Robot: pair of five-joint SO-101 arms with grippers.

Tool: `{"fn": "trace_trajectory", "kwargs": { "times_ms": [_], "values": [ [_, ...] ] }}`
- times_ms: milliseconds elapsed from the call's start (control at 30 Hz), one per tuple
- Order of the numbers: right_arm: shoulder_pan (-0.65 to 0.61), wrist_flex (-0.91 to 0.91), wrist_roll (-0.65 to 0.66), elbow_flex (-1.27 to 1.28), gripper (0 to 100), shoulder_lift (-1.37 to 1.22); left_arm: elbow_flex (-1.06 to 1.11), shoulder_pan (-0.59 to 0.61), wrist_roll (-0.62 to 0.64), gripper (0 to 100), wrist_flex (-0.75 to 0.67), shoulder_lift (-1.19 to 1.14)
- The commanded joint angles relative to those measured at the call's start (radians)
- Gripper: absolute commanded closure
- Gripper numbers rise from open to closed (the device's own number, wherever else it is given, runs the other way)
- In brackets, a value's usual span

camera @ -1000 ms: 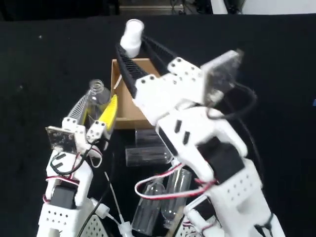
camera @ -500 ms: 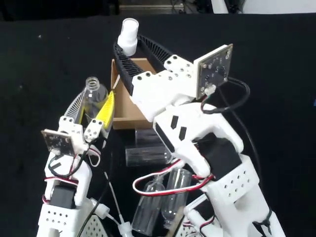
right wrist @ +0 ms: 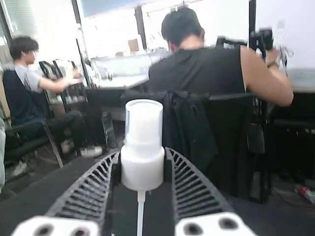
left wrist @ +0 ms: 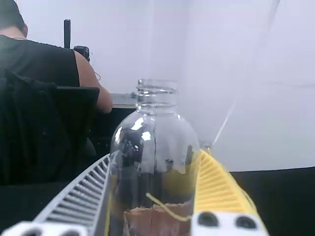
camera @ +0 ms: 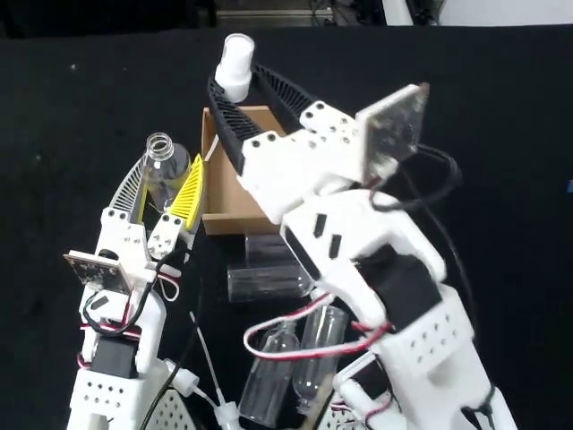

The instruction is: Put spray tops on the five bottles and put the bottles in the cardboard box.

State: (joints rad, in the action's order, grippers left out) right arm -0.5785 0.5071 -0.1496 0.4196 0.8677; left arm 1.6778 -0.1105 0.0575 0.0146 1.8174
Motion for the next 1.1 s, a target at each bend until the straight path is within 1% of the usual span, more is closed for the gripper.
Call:
{"fn": "trace_trajectory", "kwargs": {
  "times_ms": [0,300,533,733,900,1067],
  "values": [
    [-0.012,-0.018,-0.008,-0.068,98.4,0.074,0.022,0.001,0.005,97,-0.026,0.008],
    [-0.015,-0.089,-0.009,-0.024,98.4,0.085,0.022,-0.001,0.006,97,-0.028,0.008],
    [-0.017,-0.103,-0.009,-0.027,98.4,0.085,0.022,-0.001,0.006,97,-0.034,0.009],
    [-0.078,-0.158,-0.002,-0.047,98.4,0.077,0.022,-0.001,0.006,97,-0.035,0.009],
    [-0.135,-0.101,-0.002,-0.131,98.4,0.022,0.022,0.001,0.006,97,-0.029,0.009],
    [-0.141,-0.054,0.0,-0.251,98.4,-0.128,0.022,0.001,0.006,97,-0.028,0.009]
  ]
}}
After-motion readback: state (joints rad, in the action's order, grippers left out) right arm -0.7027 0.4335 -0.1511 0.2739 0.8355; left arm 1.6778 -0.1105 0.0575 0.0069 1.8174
